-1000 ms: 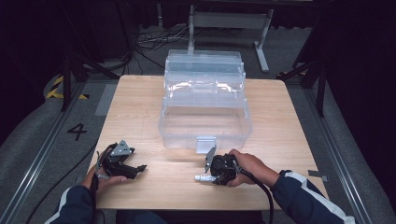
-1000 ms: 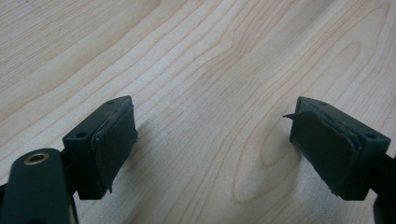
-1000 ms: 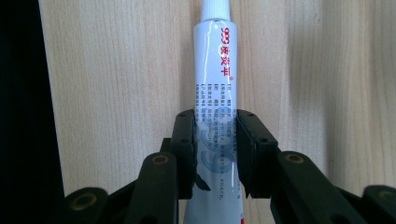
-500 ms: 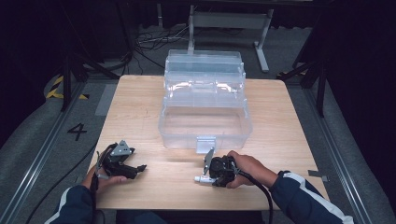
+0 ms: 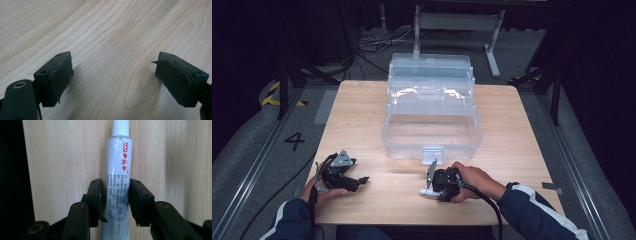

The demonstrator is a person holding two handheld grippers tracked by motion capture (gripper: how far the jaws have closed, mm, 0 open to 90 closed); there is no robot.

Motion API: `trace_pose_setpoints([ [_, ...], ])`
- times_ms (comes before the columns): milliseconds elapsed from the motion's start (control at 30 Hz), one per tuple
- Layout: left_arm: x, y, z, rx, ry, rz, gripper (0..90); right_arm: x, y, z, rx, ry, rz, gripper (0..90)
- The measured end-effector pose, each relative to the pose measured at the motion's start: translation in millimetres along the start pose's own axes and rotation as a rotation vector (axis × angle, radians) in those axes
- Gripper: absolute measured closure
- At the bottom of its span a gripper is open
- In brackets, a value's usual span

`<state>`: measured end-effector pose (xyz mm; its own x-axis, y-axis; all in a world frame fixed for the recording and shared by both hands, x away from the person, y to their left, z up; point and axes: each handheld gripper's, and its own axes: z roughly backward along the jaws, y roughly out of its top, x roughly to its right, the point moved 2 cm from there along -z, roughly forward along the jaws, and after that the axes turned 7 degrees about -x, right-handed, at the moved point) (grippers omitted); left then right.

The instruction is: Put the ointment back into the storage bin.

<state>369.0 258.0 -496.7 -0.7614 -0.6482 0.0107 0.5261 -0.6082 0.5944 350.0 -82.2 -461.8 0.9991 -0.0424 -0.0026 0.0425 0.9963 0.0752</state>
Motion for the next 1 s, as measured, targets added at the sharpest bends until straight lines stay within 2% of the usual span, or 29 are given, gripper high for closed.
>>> trace_pose_setpoints([
  [67,0.1,0.0,0.0,0.000,0.000,0.001,14.8,-0.4,2.1,-0.6,0.007,0.001,0.000,69.3],
  [100,0.1,0.0,0.0,0.000,0.000,0.001,14.8,-1.9,3.8,0.1,-0.010,-0.001,0.012,71.7],
  [300,0.0,0.0,0.0,0.000,0.000,0.001,14.8,-1.3,4.7,0.8,-0.026,-0.005,0.024,72.1],
  [433,0.1,0.0,0.0,0.000,0.000,0.001,14.8,-0.4,0.8,3.1,-0.014,0.000,0.027,72.2],
  [667,0.0,0.0,0.0,-0.001,0.001,0.001,14.8,2.9,-10.9,17.4,0.009,-0.016,0.001,72.2],
  [1000,0.0,0.0,0.0,-0.001,0.001,0.000,14.8,7.5,-25.4,39.6,0.028,-0.045,-0.001,72.2],
])
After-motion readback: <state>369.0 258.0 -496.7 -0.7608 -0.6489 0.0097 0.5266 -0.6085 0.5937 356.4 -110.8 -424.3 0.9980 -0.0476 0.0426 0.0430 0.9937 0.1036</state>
